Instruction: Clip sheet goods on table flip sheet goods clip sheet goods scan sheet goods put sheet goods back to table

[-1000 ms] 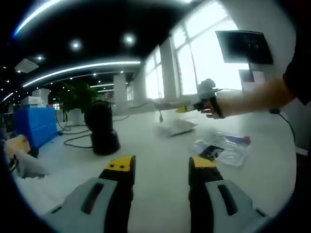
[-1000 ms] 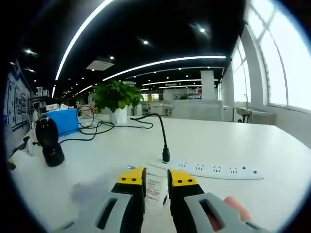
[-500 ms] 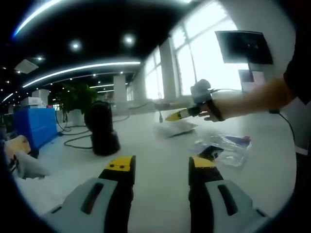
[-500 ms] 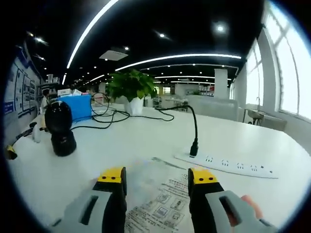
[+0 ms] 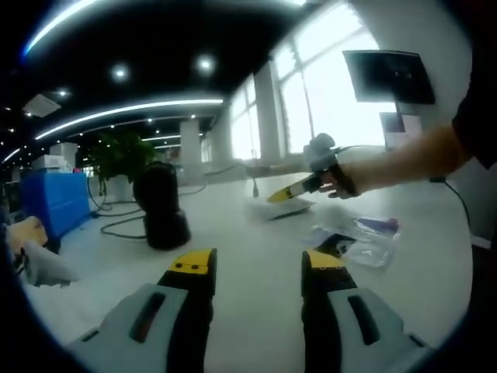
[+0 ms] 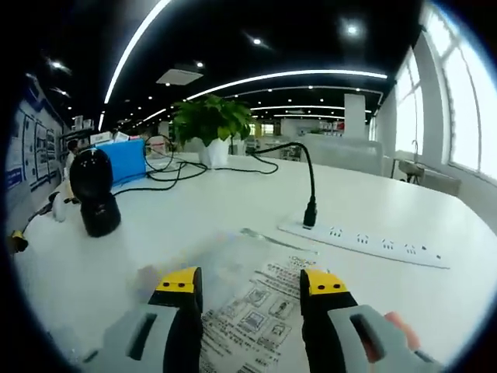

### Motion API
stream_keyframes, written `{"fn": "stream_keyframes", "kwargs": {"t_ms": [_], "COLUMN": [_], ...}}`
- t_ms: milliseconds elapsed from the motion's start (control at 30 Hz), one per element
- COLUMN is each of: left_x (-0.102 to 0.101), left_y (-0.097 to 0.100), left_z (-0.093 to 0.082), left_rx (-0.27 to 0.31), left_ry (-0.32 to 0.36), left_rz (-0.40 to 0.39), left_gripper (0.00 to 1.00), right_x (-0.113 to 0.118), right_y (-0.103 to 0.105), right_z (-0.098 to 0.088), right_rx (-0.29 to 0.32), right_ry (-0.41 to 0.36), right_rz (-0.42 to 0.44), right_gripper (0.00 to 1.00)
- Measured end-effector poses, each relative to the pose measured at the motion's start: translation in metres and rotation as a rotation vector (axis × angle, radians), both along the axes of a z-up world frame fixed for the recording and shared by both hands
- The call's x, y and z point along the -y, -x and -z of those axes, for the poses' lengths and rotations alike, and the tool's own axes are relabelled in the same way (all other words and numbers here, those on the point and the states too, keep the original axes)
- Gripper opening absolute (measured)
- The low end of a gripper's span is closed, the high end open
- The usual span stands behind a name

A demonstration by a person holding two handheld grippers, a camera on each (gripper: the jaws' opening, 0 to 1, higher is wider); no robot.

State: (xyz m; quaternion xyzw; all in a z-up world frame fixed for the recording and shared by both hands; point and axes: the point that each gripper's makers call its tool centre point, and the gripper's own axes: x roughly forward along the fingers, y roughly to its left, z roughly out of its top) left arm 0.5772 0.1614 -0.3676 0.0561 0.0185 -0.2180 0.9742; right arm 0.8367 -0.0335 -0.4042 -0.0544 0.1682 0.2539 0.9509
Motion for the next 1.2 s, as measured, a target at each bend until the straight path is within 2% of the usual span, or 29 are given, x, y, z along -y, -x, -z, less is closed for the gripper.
{"fn": "stream_keyframes", "kwargs": {"t_ms": [300,533,733,767,800,900,1000,1200], "left_x": [0.002,0.001,0.004,0.005,0.005,0.006,0.005,0.008], "left_y": [0.000,0.001,0.001,0.001,0.001,0.001,0.001,0.002], "left_z": [0.002,0.001,0.005,0.005,0.006,0.005,0.004,0.004], "left_rx": [-0.004,-0.006,-0.017,-0.018,-0.019,-0.016,-0.014,-0.016], "left_ry": [-0.005,0.001,-0.020,-0.024,-0.029,-0.038,-0.028,-0.033], "left_rz": [0.005,0.002,0.009,0.010,0.011,0.013,0.006,0.013], "left_gripper": [0.36,0.36,0.36,0.36,0.36,0.36,0.36,0.36], "right_x": [0.002,0.002,0.001,0.001,0.003,0.007,0.011,0.025], "right_y": [-0.001,-0.001,0.002,0.004,0.001,0.003,0.011,0.014], "right_z": [0.006,0.008,0.007,0.002,-0.012,-0.036,-0.046,-0.060], "right_rx": [-0.028,-0.055,-0.044,-0.032,0.040,0.102,0.106,0.158], "right_ry": [-0.002,-0.047,-0.048,-0.055,-0.097,-0.161,-0.161,-0.158], "right_rz": [-0.008,-0.008,-0.020,-0.010,0.017,0.021,0.020,0.018], "right_gripper": [0.46,0.46,0.45,0.44,0.45,0.45,0.45,0.43]}}
